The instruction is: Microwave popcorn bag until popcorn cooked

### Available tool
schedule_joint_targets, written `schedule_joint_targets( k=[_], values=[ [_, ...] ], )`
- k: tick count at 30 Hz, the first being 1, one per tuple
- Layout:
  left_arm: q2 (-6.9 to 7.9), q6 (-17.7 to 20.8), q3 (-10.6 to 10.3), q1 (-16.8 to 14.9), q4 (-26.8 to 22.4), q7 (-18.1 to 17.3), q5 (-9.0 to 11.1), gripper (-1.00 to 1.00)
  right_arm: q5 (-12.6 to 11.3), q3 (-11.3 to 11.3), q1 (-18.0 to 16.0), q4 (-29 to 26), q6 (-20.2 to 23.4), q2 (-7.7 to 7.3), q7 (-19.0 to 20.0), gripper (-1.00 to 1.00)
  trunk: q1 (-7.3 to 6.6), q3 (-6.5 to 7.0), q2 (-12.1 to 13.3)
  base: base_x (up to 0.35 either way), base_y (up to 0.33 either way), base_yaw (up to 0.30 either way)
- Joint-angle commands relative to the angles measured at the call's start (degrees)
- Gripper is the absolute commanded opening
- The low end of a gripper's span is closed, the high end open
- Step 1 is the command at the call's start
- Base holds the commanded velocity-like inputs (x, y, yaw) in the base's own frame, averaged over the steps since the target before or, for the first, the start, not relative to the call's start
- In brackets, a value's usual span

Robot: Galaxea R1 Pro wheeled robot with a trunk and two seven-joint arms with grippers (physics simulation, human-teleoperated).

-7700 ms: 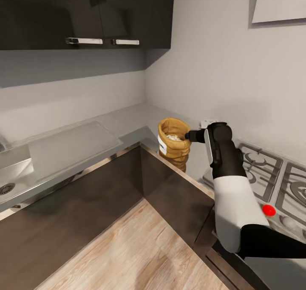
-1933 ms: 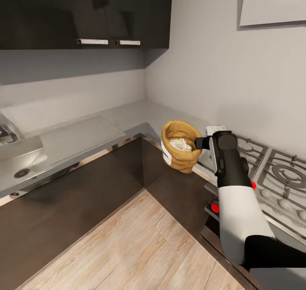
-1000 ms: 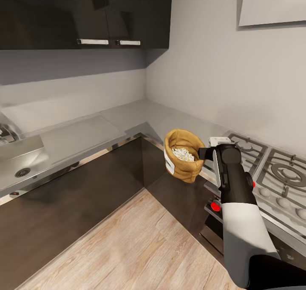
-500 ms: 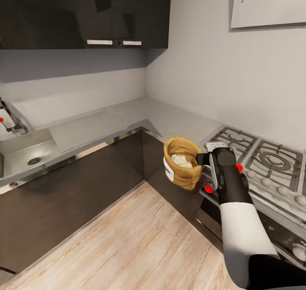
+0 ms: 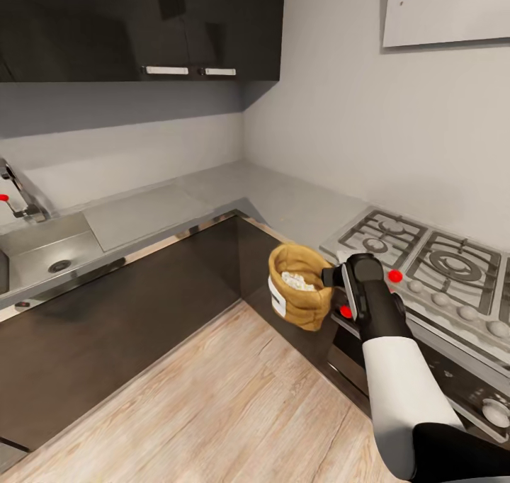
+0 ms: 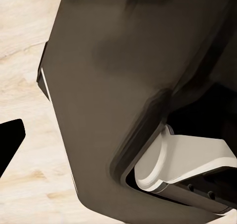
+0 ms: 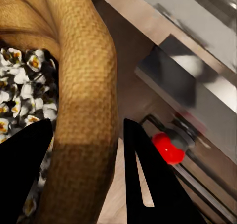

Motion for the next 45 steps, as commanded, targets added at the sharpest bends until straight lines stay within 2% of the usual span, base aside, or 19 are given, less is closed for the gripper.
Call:
schedule_joint_targets(
  k=[1,11,16,18,26,45],
  values=[
    [-0.01,-0.1,0.1,0.0,-0.1,0.0,0.2,1.00,0.7,-0.1,0.0,0.0,0.2,0.05,0.5,-1.00,0.00,-0.05,0.0,0.000,0.000,0.000],
    [-0.01,-0.1,0.1,0.0,-0.1,0.0,0.1,1.00,0.7,-0.4,1.2,0.0,0.2,0.06,0.5,-1.00,0.00,0.66,0.0,0.000,0.000,0.000],
    [-0.01,-0.1,0.1,0.0,-0.1,0.0,0.1,1.00,0.6,-2.4,1.3,0.2,0.2,0.09,0.5,-1.00,0.00,1.12,0.0,0.000,0.000,0.000],
    [-0.01,-0.1,0.1,0.0,-0.1,0.0,0.2,1.00,0.6,-4.0,2.7,0.1,0.2,0.14,0.4,-1.00,0.00,1.30,0.0,0.000,0.000,0.000],
    [-0.04,-0.1,0.0,0.0,-0.1,0.0,0.2,1.00,0.8,-4.3,4.9,-0.9,0.2,0.01,0.4,-1.00,0.00,2.03,0.0,0.000,0.000,0.000],
    [-0.03,-0.1,0.2,0.0,-0.1,0.0,0.2,1.00,1.0,-4.0,5.0,-0.8,0.2,0.61,0.5,-1.00,0.00,3.77,0.0,0.000,0.000,0.000]
  ],
)
